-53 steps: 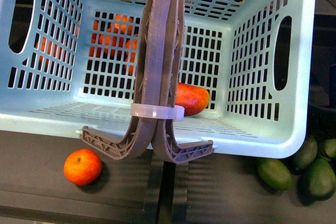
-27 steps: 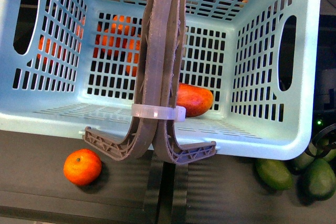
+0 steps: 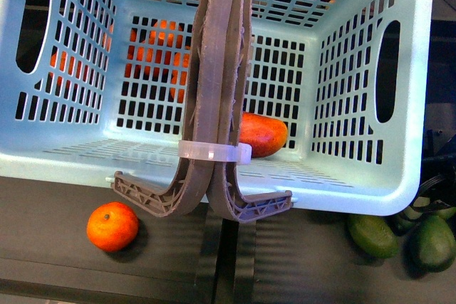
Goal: Pick mango and avocado into basket
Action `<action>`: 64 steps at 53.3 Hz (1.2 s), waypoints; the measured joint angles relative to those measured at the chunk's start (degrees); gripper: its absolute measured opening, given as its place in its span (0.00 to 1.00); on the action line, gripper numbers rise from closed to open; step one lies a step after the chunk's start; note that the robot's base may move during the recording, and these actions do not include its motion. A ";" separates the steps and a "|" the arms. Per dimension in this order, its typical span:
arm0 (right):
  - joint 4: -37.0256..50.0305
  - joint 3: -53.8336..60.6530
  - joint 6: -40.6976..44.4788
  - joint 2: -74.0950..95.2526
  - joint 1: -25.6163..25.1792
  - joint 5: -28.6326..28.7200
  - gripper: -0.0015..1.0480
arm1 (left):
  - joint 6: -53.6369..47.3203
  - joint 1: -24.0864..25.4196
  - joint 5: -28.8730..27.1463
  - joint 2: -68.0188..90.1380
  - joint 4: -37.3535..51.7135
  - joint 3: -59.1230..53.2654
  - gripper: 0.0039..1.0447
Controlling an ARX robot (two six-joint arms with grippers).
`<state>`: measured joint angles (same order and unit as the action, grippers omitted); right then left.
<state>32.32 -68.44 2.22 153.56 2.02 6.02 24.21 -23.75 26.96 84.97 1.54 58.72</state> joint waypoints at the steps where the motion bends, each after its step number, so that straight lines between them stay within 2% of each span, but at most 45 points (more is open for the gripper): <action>1: 0.04 0.04 0.00 0.00 0.00 -0.02 0.93 | 0.00 0.00 0.00 0.00 0.00 0.00 0.12; 14: 0.87 0.76 0.09 0.00 0.00 -0.42 0.92 | 0.00 0.00 -0.04 0.00 0.00 0.00 0.12; 22: 1.33 1.68 0.04 0.00 0.00 -0.66 0.76 | 0.00 0.00 -0.02 0.00 0.00 0.00 0.12; 28: 1.73 2.40 -0.07 0.00 0.00 -0.70 0.59 | 0.00 0.02 -0.09 0.00 0.00 0.00 0.12; 32: 2.01 2.43 -0.13 0.00 0.00 -0.63 0.55 | 0.00 0.00 -0.07 0.00 0.00 0.00 0.12; 47: 2.56 3.23 -1.18 -1.31 -0.44 -0.44 0.54 | 0.02 0.00 0.00 0.00 0.00 0.00 0.12; 64: 3.32 8.41 -3.63 -14.45 -3.78 1.53 0.53 | 0.00 0.00 -0.04 0.00 0.00 0.00 0.12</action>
<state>35.64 -60.03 -1.41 139.11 -1.76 7.55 24.21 -23.75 26.92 84.97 1.54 58.72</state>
